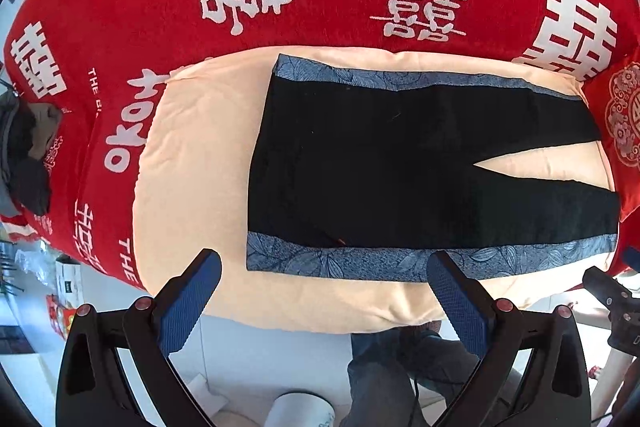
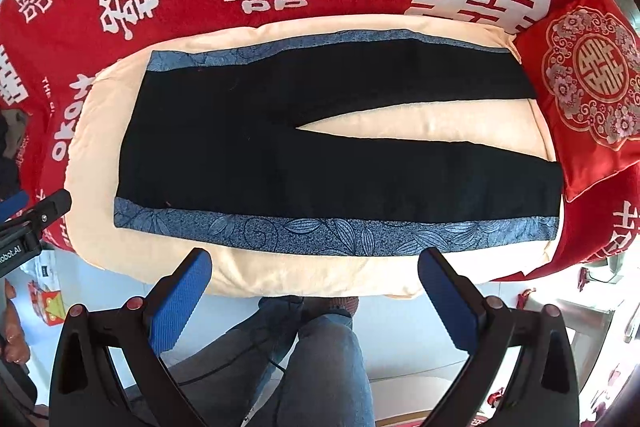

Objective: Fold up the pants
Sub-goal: 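Move both grippers toward the blue patterned cuff of the black trousers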

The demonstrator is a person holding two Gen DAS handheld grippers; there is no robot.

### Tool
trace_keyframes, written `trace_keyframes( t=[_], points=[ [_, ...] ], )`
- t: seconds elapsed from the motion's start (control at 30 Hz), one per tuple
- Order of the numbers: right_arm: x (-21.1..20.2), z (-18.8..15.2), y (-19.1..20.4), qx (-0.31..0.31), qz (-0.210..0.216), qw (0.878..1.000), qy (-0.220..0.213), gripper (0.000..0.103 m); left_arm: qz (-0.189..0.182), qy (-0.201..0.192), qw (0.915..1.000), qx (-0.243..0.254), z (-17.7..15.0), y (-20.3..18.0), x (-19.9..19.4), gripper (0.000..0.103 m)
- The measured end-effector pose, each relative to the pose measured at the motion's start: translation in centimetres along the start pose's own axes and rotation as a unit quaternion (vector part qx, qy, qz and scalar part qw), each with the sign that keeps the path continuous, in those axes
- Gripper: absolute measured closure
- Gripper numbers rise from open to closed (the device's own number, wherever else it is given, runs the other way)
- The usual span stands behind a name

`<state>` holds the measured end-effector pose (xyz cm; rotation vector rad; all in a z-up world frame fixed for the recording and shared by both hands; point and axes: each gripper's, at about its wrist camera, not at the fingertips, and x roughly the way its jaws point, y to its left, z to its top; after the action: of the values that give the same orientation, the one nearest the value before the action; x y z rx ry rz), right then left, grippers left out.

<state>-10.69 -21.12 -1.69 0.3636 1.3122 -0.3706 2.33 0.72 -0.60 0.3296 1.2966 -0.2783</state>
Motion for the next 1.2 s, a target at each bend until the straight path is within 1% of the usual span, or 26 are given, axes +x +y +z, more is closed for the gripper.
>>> trace_keyframes(
  t=[0.23,0.33,0.43,0.57,0.67,0.83,0.9,1.0,1.2],
  points=[
    [1.1,0.1,0.5,0.015,-0.015,1.000,0.005,0.000,-0.013,0.015,0.9997,0.013,0.2,0.6,2.5,0.000],
    [1.9,0.0,0.7,0.024,-0.017,1.000,0.010,0.000,-0.014,0.030,0.9993,0.016,0.1,0.5,3.9,0.000],
    [3.0,0.1,0.9,0.024,-0.016,0.999,0.019,0.000,-0.014,0.042,0.9989,0.017,0.2,0.5,5.6,0.000],
    [5.7,0.5,1.1,0.016,-0.023,0.999,0.025,0.000,-0.012,0.051,0.9986,0.012,0.2,0.4,8.3,0.000],
    [8.1,1.0,1.1,0.016,-0.011,0.999,0.029,0.000,-0.007,0.056,0.9984,0.002,0.2,0.6,10.3,0.000],
    [12.1,1.3,1.1,0.005,0.003,0.999,0.037,0.000,-0.014,0.056,0.9980,-0.027,-0.1,1.3,13.4,0.000],
    [13.2,1.3,1.0,0.008,0.009,0.999,0.041,0.000,-0.004,0.060,0.9977,-0.031,-0.4,1.3,14.7,0.000],
    [14.4,1.3,0.9,0.004,0.008,0.999,0.039,0.000,0.001,0.071,0.9967,-0.040,-0.7,1.4,15.9,0.000],
    [16.0,1.7,0.5,0.018,0.019,0.999,0.045,0.000,0.004,0.072,0.9968,-0.033,-0.8,0.8,16.8,0.000]
  ],
)
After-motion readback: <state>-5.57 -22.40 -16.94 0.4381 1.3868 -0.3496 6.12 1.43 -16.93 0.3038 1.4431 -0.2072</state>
